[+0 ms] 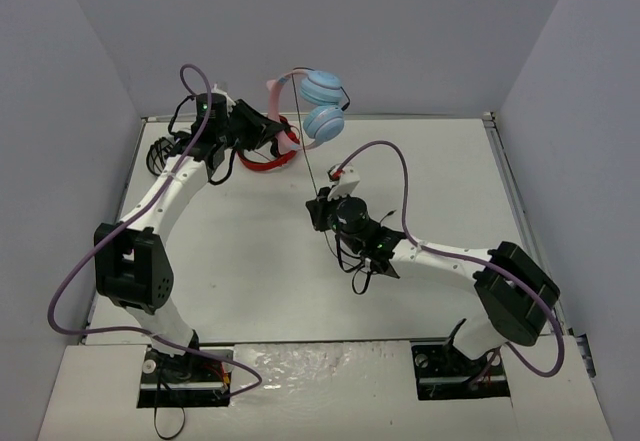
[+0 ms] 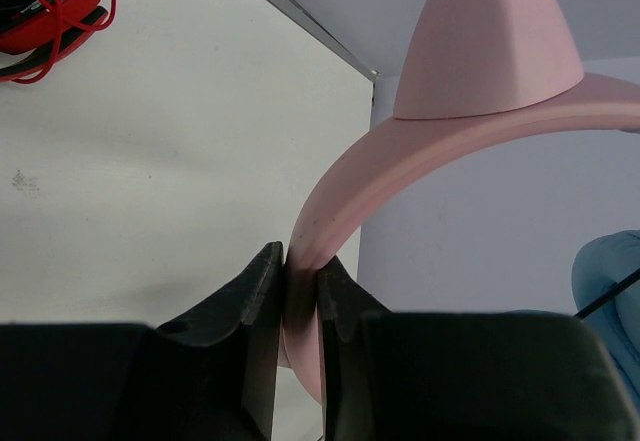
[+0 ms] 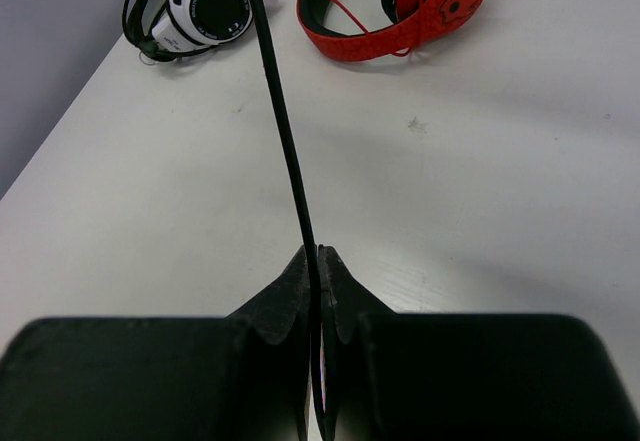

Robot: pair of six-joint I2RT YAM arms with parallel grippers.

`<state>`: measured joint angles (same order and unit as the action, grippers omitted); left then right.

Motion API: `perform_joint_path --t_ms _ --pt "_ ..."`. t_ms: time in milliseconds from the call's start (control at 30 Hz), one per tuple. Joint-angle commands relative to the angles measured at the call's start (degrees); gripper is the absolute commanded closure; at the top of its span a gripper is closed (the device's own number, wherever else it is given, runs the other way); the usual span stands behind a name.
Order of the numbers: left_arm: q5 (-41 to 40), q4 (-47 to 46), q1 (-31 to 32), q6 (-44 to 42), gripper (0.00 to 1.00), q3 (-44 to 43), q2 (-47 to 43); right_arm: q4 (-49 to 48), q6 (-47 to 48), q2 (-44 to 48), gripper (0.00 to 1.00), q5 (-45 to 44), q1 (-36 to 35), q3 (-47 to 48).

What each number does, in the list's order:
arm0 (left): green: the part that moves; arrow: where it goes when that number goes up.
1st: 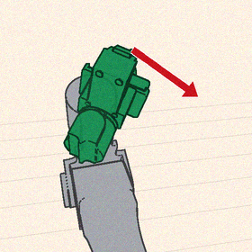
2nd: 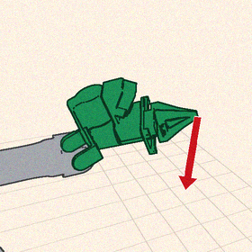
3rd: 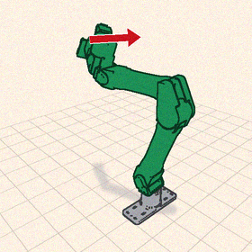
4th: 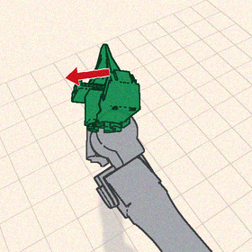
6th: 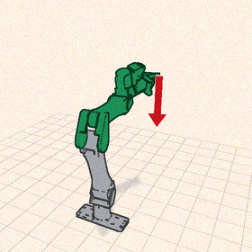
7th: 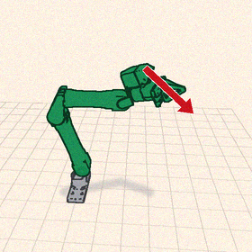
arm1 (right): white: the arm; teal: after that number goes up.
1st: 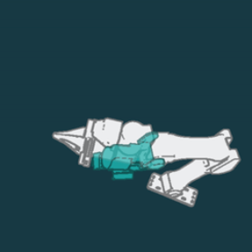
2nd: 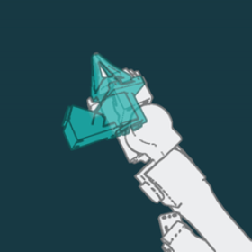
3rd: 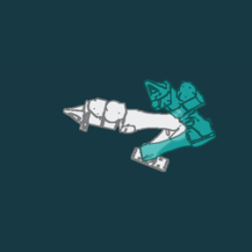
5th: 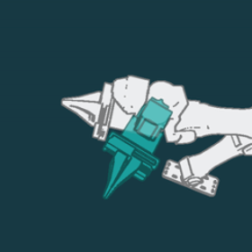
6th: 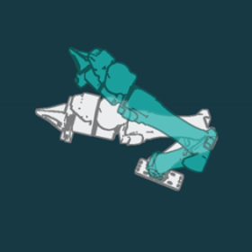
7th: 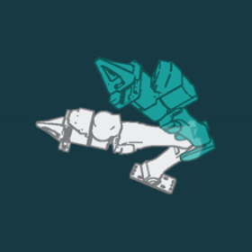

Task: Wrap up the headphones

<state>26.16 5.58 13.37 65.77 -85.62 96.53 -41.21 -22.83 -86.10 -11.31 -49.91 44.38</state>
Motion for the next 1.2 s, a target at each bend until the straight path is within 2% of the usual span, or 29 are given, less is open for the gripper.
perform_joint_path --t_ms 0,567,1000,1167 --pt "0.48 -11.91 -1.94 6.11 1.0 -5.02 -5.9 -1.8 -1.66 -1.66 1.0 2.18 -0.17 0.87" --pt "0.54 -9.47 -2.27 3.93 1.0 -5.45 -7.21 -1.61 -2.13 -6.34 1.0 3.52 0.37 2.75" --pt "-3.72 7.57 -5.18 -9.35 1.0 -9.09 -13.97 -2.72 -2.56 -4.35 1.0 2.52 3.49 0.63" --pt "-4.46 11.48 -5.28 -13.05 1.0 -10.26 -15.7 -3.09 -2.74 -4.14 1.0 3.1 4.18 0.78"
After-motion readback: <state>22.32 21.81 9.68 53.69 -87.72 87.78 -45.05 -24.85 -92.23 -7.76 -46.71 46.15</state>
